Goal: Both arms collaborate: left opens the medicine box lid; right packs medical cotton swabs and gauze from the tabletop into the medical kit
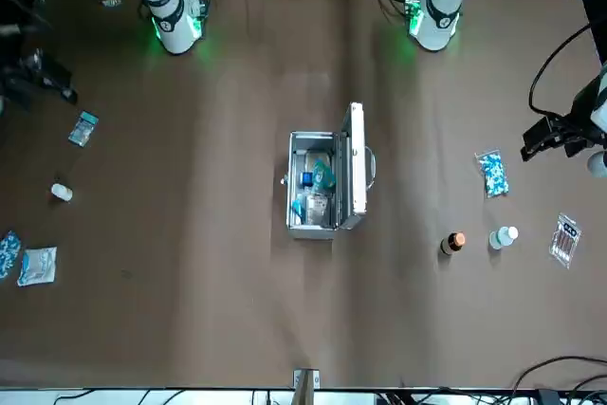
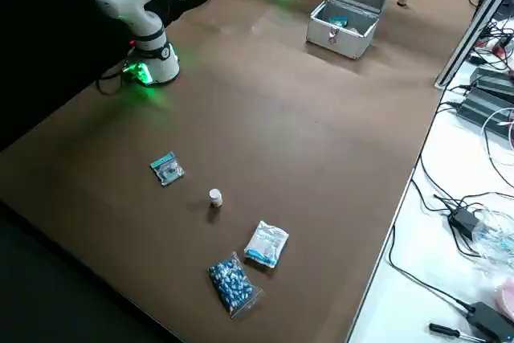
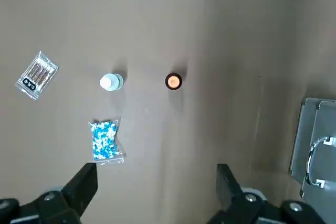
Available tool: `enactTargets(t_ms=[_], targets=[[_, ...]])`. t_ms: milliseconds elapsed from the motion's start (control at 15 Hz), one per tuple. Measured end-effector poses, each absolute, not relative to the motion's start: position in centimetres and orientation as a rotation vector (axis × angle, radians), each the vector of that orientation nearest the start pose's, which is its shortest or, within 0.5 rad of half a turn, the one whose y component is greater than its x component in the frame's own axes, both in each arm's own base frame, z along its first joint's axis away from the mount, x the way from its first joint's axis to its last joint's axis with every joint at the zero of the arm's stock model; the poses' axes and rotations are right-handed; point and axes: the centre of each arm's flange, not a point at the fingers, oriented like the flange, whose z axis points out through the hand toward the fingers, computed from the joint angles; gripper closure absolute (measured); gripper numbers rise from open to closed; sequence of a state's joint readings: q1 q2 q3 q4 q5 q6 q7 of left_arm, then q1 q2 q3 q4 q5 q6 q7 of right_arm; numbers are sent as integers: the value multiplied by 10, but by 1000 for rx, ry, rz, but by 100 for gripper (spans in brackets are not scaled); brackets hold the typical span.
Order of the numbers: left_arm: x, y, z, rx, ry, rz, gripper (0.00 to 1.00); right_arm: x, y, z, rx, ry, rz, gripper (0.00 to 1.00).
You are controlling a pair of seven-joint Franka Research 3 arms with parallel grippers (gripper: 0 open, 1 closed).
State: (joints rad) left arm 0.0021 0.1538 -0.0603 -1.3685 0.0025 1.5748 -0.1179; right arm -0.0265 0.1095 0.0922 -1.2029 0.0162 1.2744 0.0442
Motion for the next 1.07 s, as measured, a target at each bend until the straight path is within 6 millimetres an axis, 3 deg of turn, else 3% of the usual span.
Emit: enactTargets(t_ms=[133,200,267,467,1067], targets=[[602,-32,632,-3150,-92,-83,0,544,24,704,-3122,-6,46,0],[602,-32,632,-3150,-91,-82,0,547,21,697,-3122,5,34,0],[602,-32,632,-3150,-90,-81,0,557,16,678,-3122,22,24,0],[601,-30,633,-3150,-98,-83,0,565,6,662,-3122,52,7,0],[600,-25,639,-3148,-115,-101,0,560,-5,669,-3122,84,-12,0]])
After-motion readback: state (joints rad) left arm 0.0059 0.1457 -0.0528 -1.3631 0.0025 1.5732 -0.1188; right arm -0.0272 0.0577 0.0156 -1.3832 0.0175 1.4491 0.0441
